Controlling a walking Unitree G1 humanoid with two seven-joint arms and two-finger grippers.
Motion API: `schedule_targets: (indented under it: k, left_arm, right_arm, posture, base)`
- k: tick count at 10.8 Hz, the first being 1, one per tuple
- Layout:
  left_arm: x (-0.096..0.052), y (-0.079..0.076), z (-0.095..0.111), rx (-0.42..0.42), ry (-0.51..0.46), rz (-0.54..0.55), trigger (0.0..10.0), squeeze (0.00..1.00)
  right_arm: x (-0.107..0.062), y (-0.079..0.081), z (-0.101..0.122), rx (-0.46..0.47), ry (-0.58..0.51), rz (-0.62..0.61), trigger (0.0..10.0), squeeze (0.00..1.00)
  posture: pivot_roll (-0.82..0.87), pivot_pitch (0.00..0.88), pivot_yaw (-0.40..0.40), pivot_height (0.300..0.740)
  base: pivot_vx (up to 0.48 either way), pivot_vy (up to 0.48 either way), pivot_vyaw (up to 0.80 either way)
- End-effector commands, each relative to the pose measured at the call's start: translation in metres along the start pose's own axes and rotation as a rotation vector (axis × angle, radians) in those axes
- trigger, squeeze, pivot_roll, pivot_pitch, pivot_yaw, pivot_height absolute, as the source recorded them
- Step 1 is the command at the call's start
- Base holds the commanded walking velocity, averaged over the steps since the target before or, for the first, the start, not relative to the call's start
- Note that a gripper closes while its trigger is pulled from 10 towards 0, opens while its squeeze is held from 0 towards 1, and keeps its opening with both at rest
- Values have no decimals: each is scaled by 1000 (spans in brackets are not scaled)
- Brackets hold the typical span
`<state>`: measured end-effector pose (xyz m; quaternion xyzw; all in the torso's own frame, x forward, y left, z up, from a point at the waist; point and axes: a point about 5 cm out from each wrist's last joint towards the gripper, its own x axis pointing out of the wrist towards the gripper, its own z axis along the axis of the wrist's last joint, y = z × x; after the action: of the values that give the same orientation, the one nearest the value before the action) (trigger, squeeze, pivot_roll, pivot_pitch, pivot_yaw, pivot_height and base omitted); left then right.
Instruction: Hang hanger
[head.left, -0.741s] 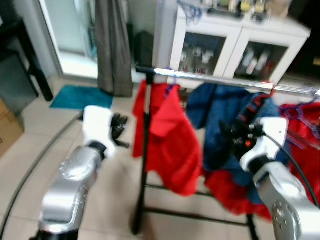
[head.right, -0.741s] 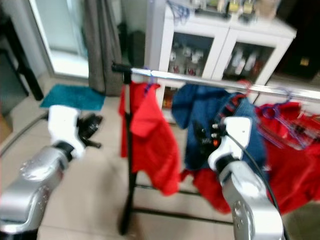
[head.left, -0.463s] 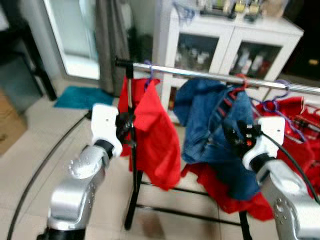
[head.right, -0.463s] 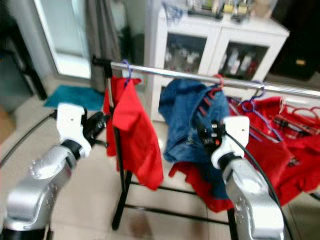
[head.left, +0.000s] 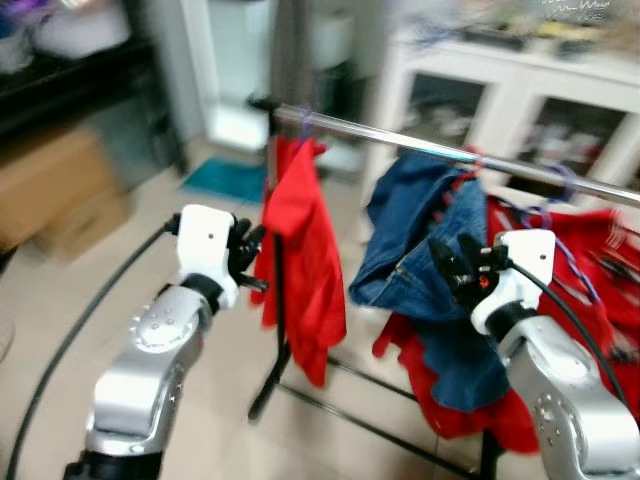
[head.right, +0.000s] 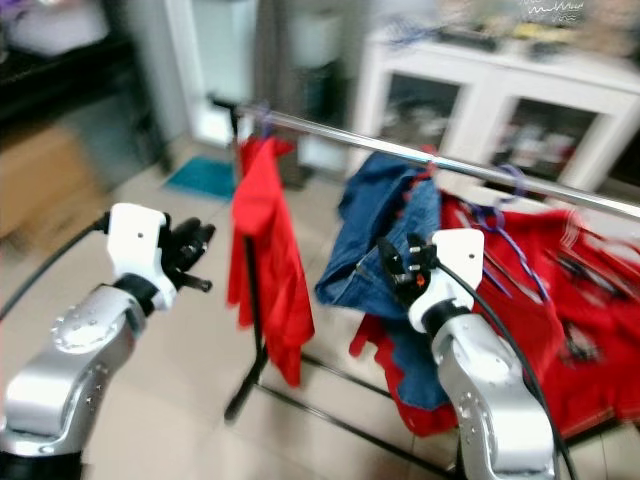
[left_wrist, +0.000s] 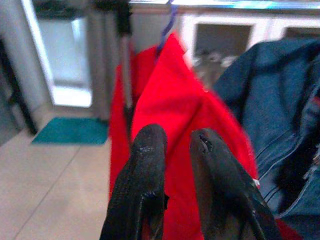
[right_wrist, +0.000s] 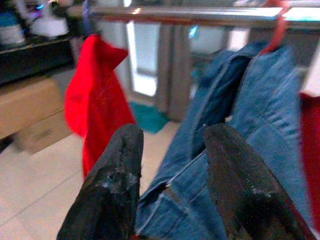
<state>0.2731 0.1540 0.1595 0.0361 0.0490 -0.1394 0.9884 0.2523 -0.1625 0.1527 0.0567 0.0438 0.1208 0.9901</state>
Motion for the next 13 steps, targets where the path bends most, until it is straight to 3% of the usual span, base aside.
schedule_targets:
  k: [1,2,3,5,8,9,10,12,13]
  left_arm:
    - [1,-2,3,3,-9,-13,10000,0]
    - [-1,-5,1,-75,-11,-49,10000,361]
    - [-5,-6,3,-93,-32,-91,10000,1000]
    - [-6,-8,2,-72,-23,-131,10000,1000]
    - [-7,-14,5,-66,-16,-261,10000,1000]
    - [-8,-19,6,-67,-14,-339,10000,1000]
    - [-13,-30,6,-46,5,-480,10000,1000]
    - [-19,-38,4,-28,35,-614,10000,1000]
    - [-20,-41,5,-38,42,-648,10000,0]
  right_arm:
    - [-2,-4,7,3,-29,-7,10000,0]
    - [-5,-4,9,7,-50,0,10000,0]
    - [-9,-6,14,-5,-82,-4,10000,1000]
    - [-13,-13,18,-10,-110,-57,10000,1000]
    - [-17,-52,36,-126,-121,-198,10000,1000]
    - [-19,-64,39,-157,-98,-222,10000,1000]
    - [-20,-80,40,-230,-5,-233,10000,1000]
    - [-26,-99,42,-244,96,-233,10000,1000]
    - [-26,-95,40,-154,132,-154,10000,1000]
  posture:
    - [96,0,-41,740]
    - [96,0,-41,740]
    - [94,0,-41,740]
    - [90,0,-36,740]
    - [76,0,-31,740]
    - [75,0,-31,740]
    - [75,0,-31,740]
    - [69,0,-34,740]
    - [63,0,-27,740]
  base:
    - [0,-480,0]
    - [0,0,0]
    - [0,0,0]
    - [0,0,0]
    - [0,0,0]
    - [0,0,0]
    - [0,0,0]
    - [0,0,0]
    - [0,0,0]
